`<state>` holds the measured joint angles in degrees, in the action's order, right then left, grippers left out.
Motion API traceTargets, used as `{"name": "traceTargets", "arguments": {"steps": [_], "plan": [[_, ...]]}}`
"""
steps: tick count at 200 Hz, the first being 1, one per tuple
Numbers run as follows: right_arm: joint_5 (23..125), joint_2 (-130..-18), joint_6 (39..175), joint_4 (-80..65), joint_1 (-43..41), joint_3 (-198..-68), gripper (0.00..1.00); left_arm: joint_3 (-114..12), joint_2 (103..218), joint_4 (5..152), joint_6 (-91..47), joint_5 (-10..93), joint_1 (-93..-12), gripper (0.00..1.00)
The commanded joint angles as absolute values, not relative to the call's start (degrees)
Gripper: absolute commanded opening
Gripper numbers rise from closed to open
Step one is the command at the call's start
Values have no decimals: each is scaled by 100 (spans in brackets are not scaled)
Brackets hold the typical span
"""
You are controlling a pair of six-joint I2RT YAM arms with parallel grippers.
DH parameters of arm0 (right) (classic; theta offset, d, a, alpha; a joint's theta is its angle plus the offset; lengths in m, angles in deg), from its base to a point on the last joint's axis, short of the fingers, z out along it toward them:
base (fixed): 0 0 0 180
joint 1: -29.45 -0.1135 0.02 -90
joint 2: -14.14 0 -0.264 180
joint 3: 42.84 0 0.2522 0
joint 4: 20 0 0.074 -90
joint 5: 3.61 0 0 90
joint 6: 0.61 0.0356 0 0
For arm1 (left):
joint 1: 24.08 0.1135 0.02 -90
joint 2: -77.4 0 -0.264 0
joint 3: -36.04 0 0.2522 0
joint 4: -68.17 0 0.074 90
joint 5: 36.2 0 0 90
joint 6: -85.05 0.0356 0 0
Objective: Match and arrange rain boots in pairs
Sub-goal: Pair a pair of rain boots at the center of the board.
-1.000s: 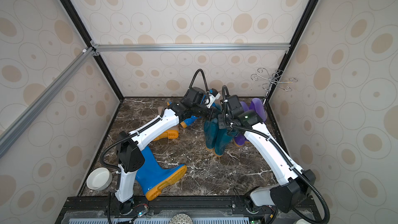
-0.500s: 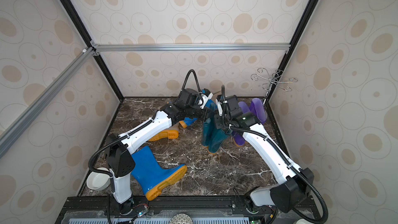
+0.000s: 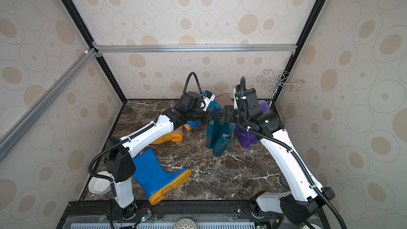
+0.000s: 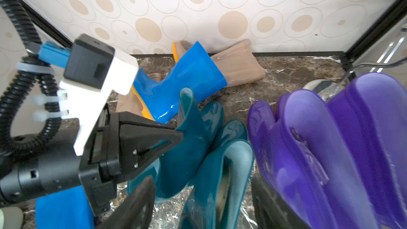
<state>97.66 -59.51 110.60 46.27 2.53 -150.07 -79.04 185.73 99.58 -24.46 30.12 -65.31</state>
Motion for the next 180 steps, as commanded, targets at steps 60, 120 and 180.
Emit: {"name": "traceTargets", "arguments": {"steps": [60, 120, 180], "plan": [[9550, -6338, 11661, 4578, 250, -13747, 72, -7766, 18359, 9995, -2218, 3064, -6488, 0], [9186, -6912, 10368, 4740, 246, -14898, 0, -7977, 17915, 10535, -2277, 3950, -6467, 0], [9292, -7116, 9612, 5248, 453, -15262, 0, -7560, 17699, 9924, -2678, 3720, -6460, 0]]}}
